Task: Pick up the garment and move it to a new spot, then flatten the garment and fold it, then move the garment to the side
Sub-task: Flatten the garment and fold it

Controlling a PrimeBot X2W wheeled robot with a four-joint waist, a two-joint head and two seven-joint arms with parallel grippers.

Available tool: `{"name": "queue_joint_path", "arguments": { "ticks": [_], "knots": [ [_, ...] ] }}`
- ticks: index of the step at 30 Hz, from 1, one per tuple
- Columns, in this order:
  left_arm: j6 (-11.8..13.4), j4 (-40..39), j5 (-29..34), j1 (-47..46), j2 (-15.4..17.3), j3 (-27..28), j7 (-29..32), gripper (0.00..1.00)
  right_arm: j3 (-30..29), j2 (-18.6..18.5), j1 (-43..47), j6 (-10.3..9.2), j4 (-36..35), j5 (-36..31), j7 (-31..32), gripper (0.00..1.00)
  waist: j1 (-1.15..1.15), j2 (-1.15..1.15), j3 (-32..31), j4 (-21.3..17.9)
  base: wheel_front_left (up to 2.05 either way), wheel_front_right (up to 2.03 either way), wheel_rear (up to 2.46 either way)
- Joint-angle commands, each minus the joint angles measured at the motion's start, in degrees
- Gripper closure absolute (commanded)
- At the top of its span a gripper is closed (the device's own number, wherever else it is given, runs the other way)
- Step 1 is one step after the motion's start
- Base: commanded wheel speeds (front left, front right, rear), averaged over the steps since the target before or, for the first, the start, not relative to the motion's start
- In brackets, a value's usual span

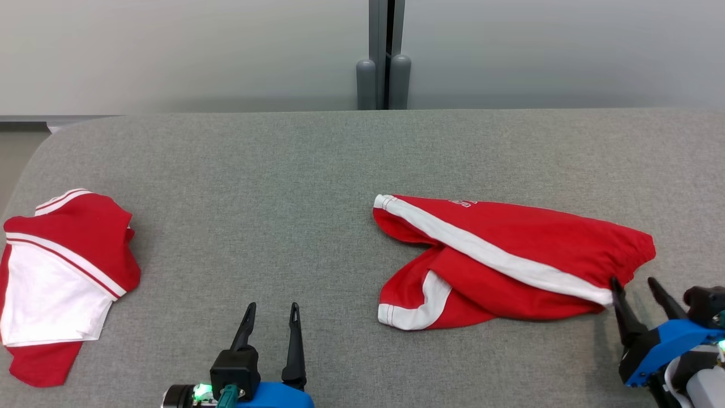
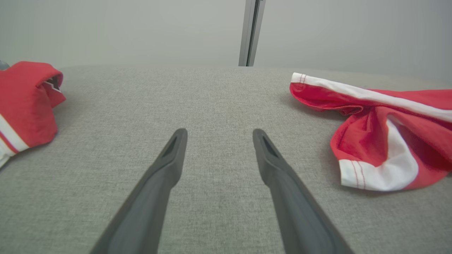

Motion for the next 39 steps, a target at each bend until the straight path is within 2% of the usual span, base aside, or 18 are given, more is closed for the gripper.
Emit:
{"name": "queue_joint_path", "arguments": {
  "ticks": [1,6,14,23,24,25,26,32,39],
  "knots": [
    [-0.04,0.18,0.28,-0.41,0.03,0.13,-0.15,0.0,0.44,0.36,0.34,0.01,0.75,0.29,-0.17,0.0,0.0,0.0,-0.12,-0.04,0.0,0.0,0.0],
    [-0.33,-0.09,0.73,0.29,0.03,0.71,-0.15,0.0,-0.78,1.38,0.3,0.01,-0.45,-0.25,-0.17,0.0,0.0,0.0,-0.94,-0.27,0.0,0.0,0.0],
    [-0.59,-0.44,0.71,0.94,0.03,0.94,-0.15,0.0,-2.4,4.63,5.33,0.01,-5.68,-0.81,-0.17,0.0,0.0,0.0,-1.79,-1.38,0.0,0.0,0.0],
    [-0.82,-0.32,0.92,0.28,0.02,0.72,-0.15,0.0,-2.0,5.86,5.36,0.01,-4.64,-1.3,-0.17,0.0,0.0,0.0,-1.18,-1.5,0.0,0.0,0.0],
    [-0.84,-0.29,0.91,0.12,0.02,0.74,-0.15,0.0,-1.56,5.9,5.12,0.01,-4.43,-1.14,-0.17,0.09,0.0,0.0,-1.08,-1.41,0.0,0.0,0.0],
    [-0.82,-0.26,0.86,0.02,0.02,0.76,-0.15,0.0,-1.2,5.96,4.92,0.01,-4.25,-0.94,-0.18,0.67,0.0,0.0,-1.01,-1.31,0.0,0.0,0.0],
    [-0.8,-0.23,0.81,-0.07,0.02,0.72,-0.15,0.0,-0.79,6.0,4.72,0.01,-4.16,-0.63,-0.17,1.0,0.0,0.0,-0.96,-1.23,0.0,0.0,0.0],
    [-0.2,-0.3,0.35,0.63,0.02,1.0,-0.15,0.0,-0.51,5.15,4.88,0.01,-7.46,-0.23,-0.18,1.0,0.0,0.0,-1.56,-1.77,0.0,0.0,0.0],
    [-0.37,-0.87,-0.33,1.02,0.02,1.27,-0.15,0.0,-0.39,2.95,9.35,0.01,-12.3,-1.82,-0.17,1.0,0.0,0.0,-2.84,-4.04,0.0,0.0,0.0]
  ]
}}
